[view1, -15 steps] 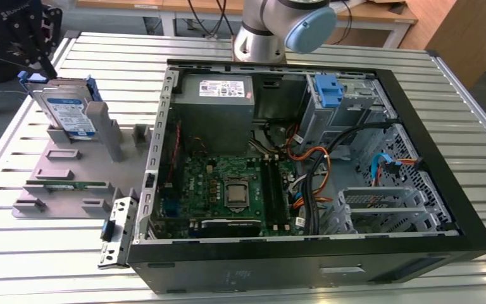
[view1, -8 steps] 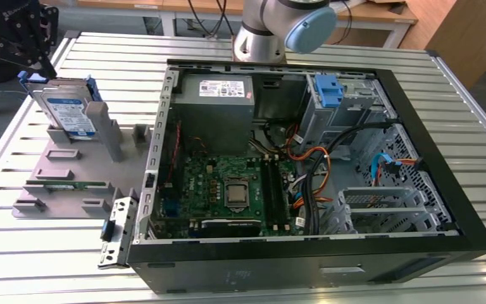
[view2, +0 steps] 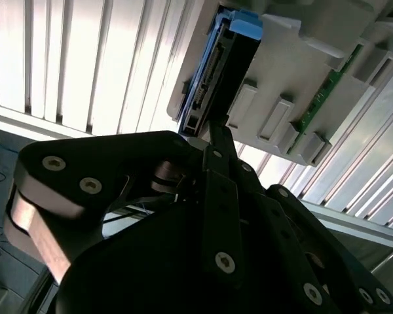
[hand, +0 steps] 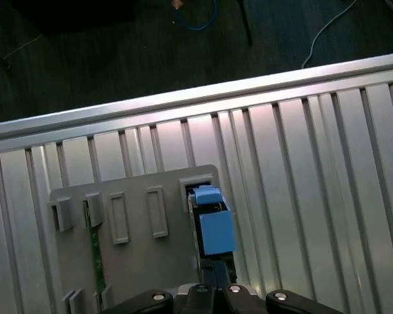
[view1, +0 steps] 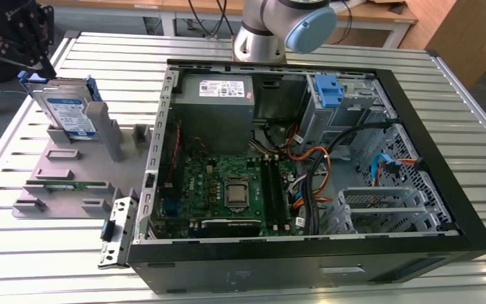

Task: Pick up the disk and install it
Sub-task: 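Pick up the disk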

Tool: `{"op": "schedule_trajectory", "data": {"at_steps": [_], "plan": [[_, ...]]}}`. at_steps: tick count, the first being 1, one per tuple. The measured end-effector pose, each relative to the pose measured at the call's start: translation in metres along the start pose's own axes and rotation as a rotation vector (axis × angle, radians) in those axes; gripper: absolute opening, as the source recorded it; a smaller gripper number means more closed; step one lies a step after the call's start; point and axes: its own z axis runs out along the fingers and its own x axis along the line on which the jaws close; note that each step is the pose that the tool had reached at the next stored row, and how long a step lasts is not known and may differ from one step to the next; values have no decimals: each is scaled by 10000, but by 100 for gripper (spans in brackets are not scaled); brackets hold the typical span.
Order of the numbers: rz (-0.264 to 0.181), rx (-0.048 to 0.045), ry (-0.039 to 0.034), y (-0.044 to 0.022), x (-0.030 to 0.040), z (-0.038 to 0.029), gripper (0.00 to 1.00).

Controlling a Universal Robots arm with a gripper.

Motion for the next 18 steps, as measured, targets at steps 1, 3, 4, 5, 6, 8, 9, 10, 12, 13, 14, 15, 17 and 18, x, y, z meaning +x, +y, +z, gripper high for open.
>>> {"op": "schedule_trajectory", "data": {"at_steps": [1,3,4,5,6,8,9,10,12,13,14,15,17,18], "plan": [[-74,-2,2,0,0,0,11],[-90,-3,4,0,0,0,11],[-92,-3,3,-1,0,0,11],[-94,-3,4,-2,-1,0,11],[-95,-3,3,-8,-1,0,11],[-95,-4,4,-22,-3,0,11],[-94,-3,3,-33,-6,0,11],[-95,-3,3,-44,-8,0,11],[-100,-4,4,-59,-11,2,11],[-104,-4,4,-65,-12,5,11],[-108,-2,2,-68,-12,12,11],[-114,-2,3,-72,-13,17,11],[-124,-4,6,-75,-13,25,11],[-126,-5,6,-76,-13,27,11]]}}
